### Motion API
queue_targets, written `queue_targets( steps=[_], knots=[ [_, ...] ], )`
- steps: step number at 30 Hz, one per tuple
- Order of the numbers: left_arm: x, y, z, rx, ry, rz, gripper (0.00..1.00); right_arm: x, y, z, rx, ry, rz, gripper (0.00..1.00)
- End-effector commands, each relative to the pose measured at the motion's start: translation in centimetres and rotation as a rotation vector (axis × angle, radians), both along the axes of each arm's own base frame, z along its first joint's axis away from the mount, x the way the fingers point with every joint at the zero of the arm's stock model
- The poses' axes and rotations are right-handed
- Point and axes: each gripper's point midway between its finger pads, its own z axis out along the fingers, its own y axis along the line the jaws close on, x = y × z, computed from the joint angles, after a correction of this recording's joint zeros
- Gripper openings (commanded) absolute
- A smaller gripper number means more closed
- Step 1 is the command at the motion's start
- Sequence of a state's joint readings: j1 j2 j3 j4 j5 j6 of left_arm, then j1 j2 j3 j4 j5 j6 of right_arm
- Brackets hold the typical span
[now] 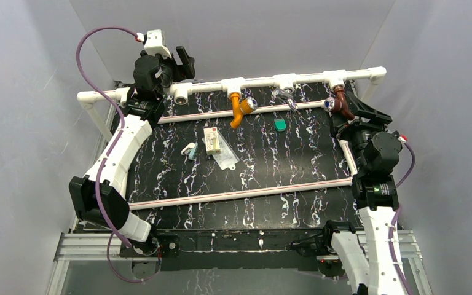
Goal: Install the water faucets
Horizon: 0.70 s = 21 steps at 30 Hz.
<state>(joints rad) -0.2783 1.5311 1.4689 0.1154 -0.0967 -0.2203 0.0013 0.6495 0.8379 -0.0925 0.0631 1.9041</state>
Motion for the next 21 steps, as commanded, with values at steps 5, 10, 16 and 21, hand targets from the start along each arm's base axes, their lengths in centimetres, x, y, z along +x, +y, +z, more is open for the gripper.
queue_targets(
  steps=[5, 10, 16, 21],
  knots=[
    [-2.3, 0.9, -18.3, 0.152, 0.519, 0.004, 0.79, -1.4, 1.8, 1.1, -0.092, -0.035, 0.093, 0.75],
    [-2.3, 0.9, -18.5, 0.154, 0.522, 0.005, 0.79, -2.1, 1.9, 0.7, -0.125, -0.038, 0.101, 0.77],
    [-2.3, 1.0, -18.5, 0.157, 0.524, 0.006, 0.79, -3.6, 2.8, 1.2, -0.222, -0.091, 0.137, 0.80],
    [-2.3, 1.1, -18.5, 0.162, 0.522, 0.011, 0.79, -4.9, 4.1, 0.2, -0.378, -0.055, 0.216, 0.80]
  ],
)
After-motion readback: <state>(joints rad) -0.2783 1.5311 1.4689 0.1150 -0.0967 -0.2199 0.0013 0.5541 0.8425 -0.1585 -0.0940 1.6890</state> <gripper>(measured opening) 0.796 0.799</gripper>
